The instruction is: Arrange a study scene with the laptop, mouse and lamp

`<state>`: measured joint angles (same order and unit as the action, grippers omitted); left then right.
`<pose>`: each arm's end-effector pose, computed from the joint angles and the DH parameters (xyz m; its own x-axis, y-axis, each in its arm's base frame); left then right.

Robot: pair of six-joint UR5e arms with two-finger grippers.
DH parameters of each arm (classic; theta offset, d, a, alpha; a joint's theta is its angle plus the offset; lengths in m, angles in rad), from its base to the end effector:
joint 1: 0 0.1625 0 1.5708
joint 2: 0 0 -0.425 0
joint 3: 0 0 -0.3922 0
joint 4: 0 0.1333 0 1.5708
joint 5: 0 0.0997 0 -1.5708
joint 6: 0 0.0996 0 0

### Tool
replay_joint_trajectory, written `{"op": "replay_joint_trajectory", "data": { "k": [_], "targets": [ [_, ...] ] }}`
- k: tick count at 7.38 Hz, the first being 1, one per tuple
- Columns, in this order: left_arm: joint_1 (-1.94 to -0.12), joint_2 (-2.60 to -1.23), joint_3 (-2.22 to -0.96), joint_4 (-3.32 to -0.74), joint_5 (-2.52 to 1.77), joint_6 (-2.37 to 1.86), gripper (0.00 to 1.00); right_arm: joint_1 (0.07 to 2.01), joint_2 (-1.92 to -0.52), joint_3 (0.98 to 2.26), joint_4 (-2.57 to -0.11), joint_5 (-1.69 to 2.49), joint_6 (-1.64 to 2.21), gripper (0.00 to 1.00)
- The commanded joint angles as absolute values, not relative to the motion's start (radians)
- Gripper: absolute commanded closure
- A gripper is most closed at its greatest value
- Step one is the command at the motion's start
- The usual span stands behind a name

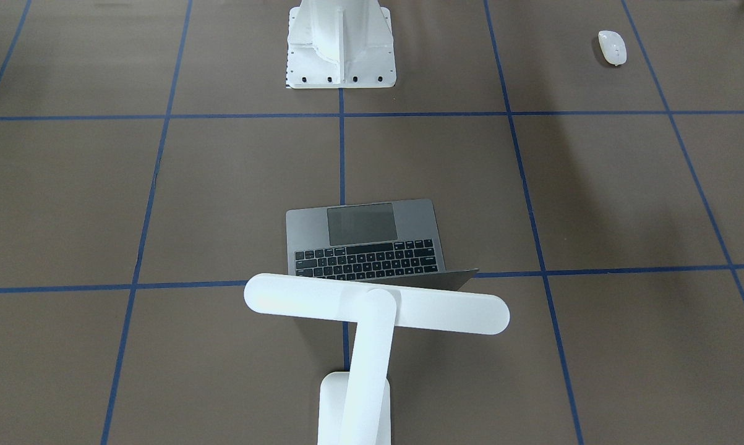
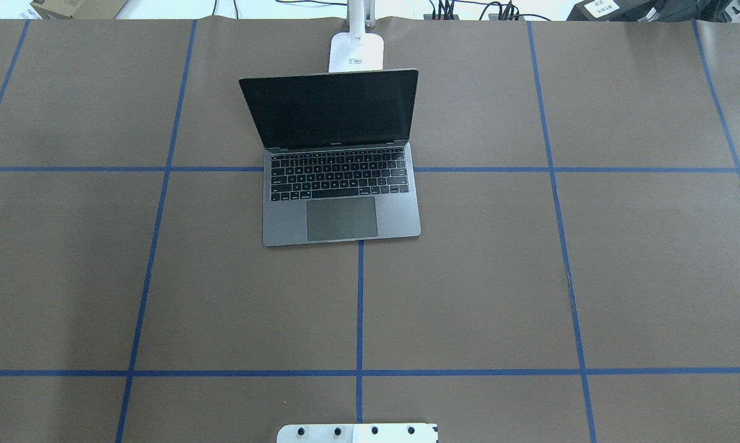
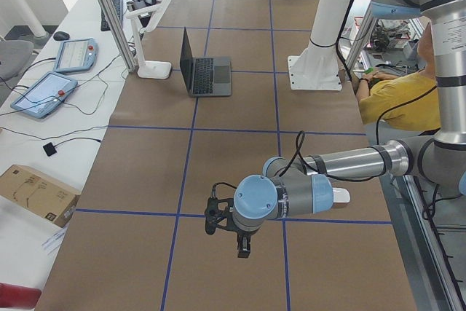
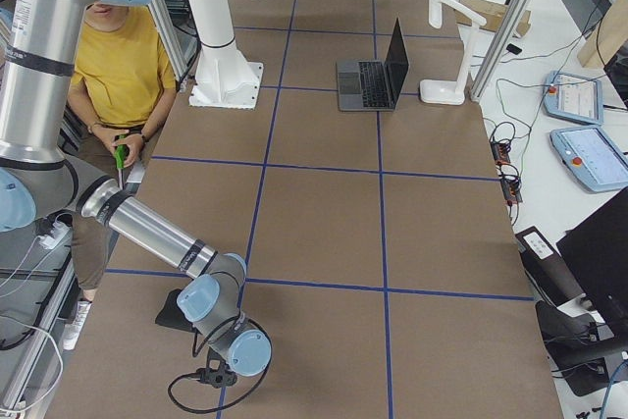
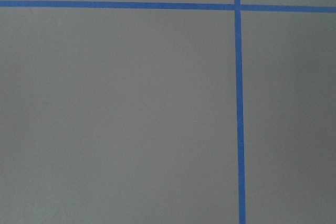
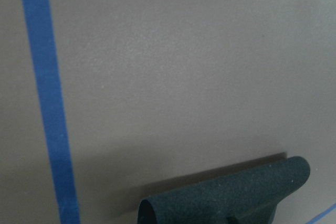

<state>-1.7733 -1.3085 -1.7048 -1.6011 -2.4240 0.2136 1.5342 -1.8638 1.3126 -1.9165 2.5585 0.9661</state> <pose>-0.1318 -0.3523 0.6981 0.6574 0.0068 -0.7535 0.0622 0.9961 0.0633 0.0417 -0.2324 0.8869 0.3452 0.8722 -0.3467 -0.4593 -0.1652 -0.8728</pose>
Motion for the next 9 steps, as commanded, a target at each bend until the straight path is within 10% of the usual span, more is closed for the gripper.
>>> {"op": "replay_joint_trajectory", "data": {
  "k": [1, 5, 6, 9],
  "targets": [
    [-1.773, -1.308, -1.704, -1.601, -2.424, 0.213, 0.00, 1.537, -1.864, 1.458, -2.067, 2.606, 0.973, 1.00],
    [-1.773, -1.308, -1.698, -1.601, -2.425, 0.213, 0.00, 1.537, -1.878, 1.502, -2.137, 2.576, 0.960, 0.95],
    [-1.772, -1.310, -1.697, -1.601, -2.425, 0.213, 0.00, 1.537, -1.867, 1.459, -2.097, 2.481, 0.950, 0.67],
    [-1.772, -1.310, -1.695, -1.601, -2.425, 0.213, 0.00, 1.536, -1.838, 1.399, -2.014, 2.355, 0.959, 0.57]
  ]
}}
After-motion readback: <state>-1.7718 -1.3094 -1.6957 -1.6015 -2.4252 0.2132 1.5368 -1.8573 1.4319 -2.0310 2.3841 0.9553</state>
